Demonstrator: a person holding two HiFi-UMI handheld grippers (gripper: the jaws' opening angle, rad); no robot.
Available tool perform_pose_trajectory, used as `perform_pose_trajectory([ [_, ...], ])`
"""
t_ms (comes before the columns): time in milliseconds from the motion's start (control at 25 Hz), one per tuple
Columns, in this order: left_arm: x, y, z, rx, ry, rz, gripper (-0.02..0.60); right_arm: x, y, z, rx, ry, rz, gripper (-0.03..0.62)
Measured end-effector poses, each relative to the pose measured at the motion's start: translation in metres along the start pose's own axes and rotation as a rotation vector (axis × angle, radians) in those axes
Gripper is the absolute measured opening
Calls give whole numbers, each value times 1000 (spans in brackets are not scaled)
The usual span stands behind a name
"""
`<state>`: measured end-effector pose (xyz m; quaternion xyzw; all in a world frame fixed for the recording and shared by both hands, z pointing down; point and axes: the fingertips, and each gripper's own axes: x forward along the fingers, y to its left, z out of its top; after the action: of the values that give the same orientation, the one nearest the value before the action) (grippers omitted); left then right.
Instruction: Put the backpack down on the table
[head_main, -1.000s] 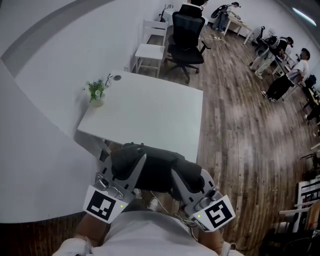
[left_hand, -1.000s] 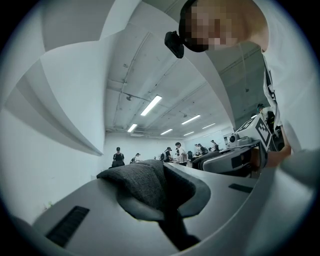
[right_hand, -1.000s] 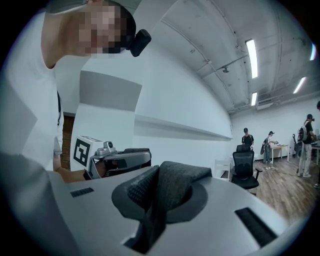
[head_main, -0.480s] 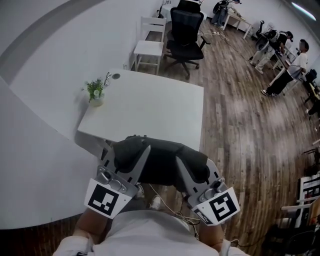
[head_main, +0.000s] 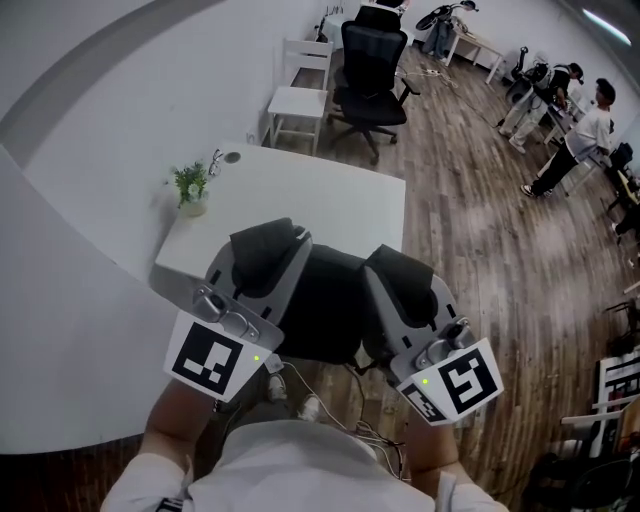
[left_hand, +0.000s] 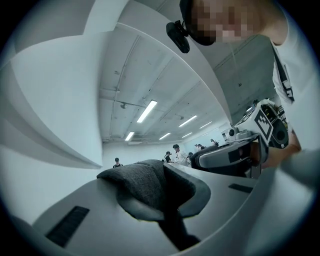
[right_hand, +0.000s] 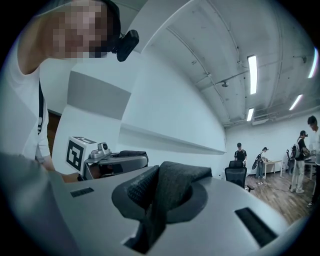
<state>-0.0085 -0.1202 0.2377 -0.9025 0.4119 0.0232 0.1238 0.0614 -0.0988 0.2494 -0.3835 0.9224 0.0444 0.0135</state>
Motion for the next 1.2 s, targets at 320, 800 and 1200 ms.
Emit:
perform_pose_trajectory([
  [320, 25, 18, 24, 65, -54, -11, 35, 9, -14, 30, -31, -30, -27, 55],
  [800, 59, 58, 46, 106, -111, -36, 35, 51, -51, 61, -99, -83, -88, 55],
  [1200, 95, 102, 25, 98, -131, -30, 35, 103, -89, 49, -148, -70, -126, 55],
])
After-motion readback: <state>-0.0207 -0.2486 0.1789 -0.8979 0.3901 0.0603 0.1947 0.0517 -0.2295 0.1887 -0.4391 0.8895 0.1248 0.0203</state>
